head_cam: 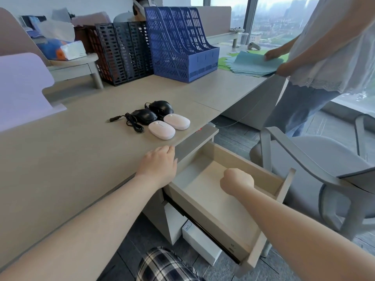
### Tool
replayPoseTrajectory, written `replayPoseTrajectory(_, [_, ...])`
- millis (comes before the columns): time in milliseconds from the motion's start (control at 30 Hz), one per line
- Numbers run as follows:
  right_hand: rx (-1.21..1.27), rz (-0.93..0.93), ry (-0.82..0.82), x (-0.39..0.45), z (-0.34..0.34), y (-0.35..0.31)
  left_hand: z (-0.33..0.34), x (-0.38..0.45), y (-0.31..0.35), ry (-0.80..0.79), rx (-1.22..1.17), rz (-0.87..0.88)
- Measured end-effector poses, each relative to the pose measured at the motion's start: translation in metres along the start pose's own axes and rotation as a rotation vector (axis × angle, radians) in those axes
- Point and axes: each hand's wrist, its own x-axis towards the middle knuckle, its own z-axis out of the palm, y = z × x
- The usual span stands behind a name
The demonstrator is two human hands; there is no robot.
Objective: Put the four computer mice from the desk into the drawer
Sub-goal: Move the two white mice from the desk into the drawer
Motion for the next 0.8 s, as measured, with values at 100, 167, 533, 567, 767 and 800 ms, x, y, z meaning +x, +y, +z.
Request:
replayPoseTrajectory(100, [0.049,-0.043,0.086,0.011,-0.011,-0.021,-0.006,0.005,-0.004,0.067,-0.014,-0.026])
replayPoseTrajectory(167, [0.116,-0.072,0.163,0.017,-0.021,-0.035,-0.008,0.010,-0.009,0.126,-0.036,-0.053])
replayPoseTrajectory(533, [0.331,-0.284,0.474,0.068,-0.077,-0.101,0.006,0.057,-0.040,0.213,-0.426,-0.306])
replayPoseTrajectory(567, [0.347,-0.292,0.437,0.074,-0.079,-0.105,0.008,0.062,-0.042,0.206,-0.451,-0.318])
replayPoseTrajectory(767, [0.432,-0.379,0.315,0.102,-0.085,-0.126,0.007,0.087,-0.050,0.124,-0.512,-0.343])
replayPoseTrajectory(800, [0.438,-0.384,0.303,0.105,-0.084,-0.129,0.007,0.091,-0.050,0.112,-0.524,-0.349])
